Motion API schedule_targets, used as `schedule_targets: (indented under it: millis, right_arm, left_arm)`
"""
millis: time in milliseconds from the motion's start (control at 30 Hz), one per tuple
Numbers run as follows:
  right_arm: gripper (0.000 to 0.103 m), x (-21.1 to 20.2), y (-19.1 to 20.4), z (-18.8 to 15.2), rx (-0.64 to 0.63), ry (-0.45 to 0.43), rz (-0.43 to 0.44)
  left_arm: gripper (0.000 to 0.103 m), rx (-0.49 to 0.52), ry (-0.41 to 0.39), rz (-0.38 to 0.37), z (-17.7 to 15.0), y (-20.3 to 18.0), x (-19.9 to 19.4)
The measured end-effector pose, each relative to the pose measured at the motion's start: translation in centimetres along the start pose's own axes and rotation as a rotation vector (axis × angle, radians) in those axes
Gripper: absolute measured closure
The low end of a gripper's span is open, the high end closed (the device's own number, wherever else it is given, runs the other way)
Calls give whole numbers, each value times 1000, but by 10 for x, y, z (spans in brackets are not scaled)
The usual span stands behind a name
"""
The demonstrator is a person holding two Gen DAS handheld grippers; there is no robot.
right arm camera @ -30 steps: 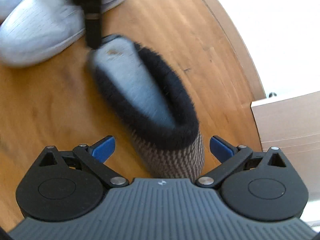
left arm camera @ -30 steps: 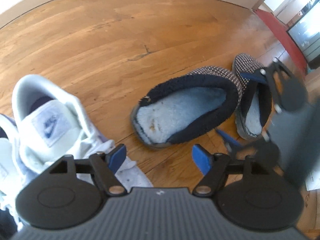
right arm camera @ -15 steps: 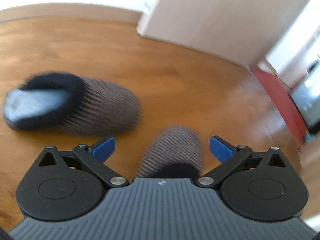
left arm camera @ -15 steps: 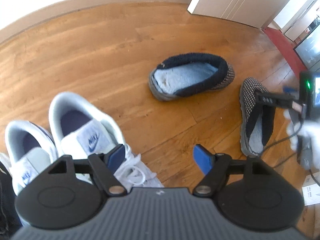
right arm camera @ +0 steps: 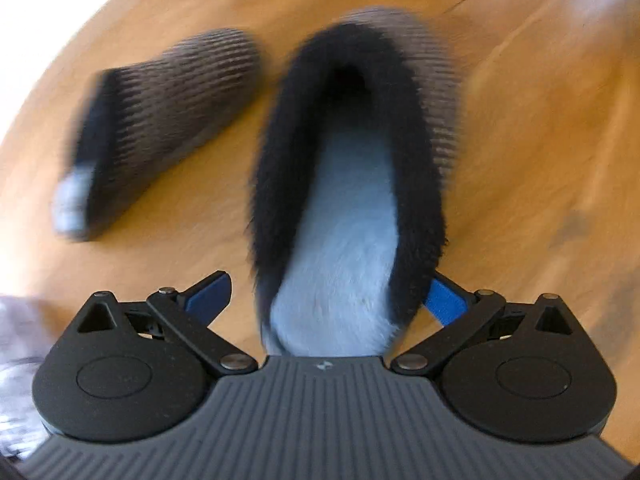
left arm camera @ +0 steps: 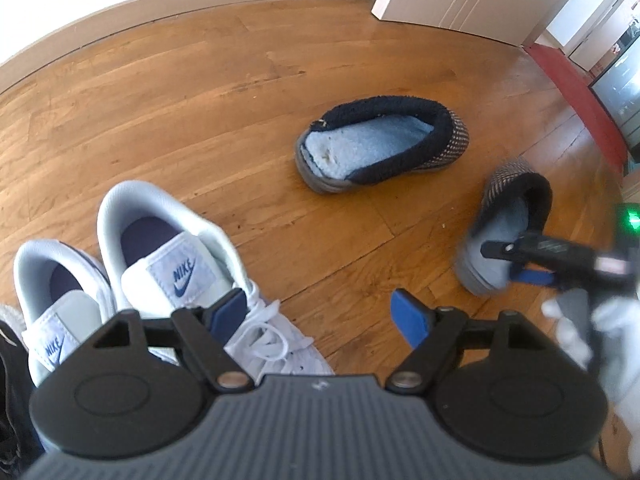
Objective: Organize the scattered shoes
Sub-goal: 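Carry the knit slippers with both grippers and set them beside the Nike sneakers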
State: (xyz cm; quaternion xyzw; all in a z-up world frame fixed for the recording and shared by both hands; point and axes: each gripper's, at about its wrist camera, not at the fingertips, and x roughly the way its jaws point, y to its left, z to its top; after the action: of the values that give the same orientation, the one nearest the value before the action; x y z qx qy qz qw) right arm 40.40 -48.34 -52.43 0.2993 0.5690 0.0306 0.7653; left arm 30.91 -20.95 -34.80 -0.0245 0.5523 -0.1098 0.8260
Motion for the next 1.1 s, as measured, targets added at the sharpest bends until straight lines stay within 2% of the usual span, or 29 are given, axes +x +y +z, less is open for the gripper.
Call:
schedule_targets:
  millis: [33, 67, 100, 200, 300, 400, 433, 467, 533, 667, 767, 867, 933, 967, 1000, 1100]
  right_arm:
    - [1, -2, 4, -3, 37, 41, 168]
    - [1, -5, 8, -6, 45, 58, 256]
    - [1, -12, 18, -7, -3, 45, 264]
    - [0, -38, 47, -9, -224, -41, 145]
    - [0, -59, 63, -8, -455, -156, -55]
    - [0, -57, 78, -10, -729, -246, -284]
    - [0, -50, 81, -8, -813, -252, -354]
    - [0, -44, 81, -2, -843, -243, -386]
    - [0, -23, 78, 15, -838, -176, -414]
    - [0, 3, 74, 21, -779, -6, -409]
    - [0, 9, 84, -11, -826, 69, -353]
    - [0, -6, 97, -34, -783, 78, -231]
    - [0, -29, 105, -48, -735, 72, -49]
    - [0, -37, 106, -51, -737, 69, -1]
    - [1, -47, 104, -54, -751, 53, 28]
    - [1, -56, 87, -56, -742, 34, 4]
  left_arm:
    - [25, -2, 0, 1, 1, 0, -1]
    - [25, -5, 0, 1, 1, 0, -1]
    - [25, -8, 0, 1, 2, 0, -2]
    - [24, 5, -8, 0, 3, 0, -6]
    - [23, 14, -10, 3, 1, 1, -6]
    - [23, 1, 6, 3, -1, 3, -2]
    - [23, -1, 13, 2, -2, 3, 0]
    - [23, -2, 20, 0, -3, 3, 1]
    - [23, 0, 34, -1, -4, 3, 4]
    - [23, -4, 43, -5, -5, 3, 3]
    - [23, -1, 37, -8, -5, 5, 2]
    - [23, -13, 37, -4, -1, 7, 7]
    - [23, -30, 37, -8, 3, 8, 9]
    - [23, -33, 34, -12, 4, 7, 9]
    - [23, -33, 31, -22, 6, 5, 10]
    - [22, -31, 29, -62, 13, -3, 17]
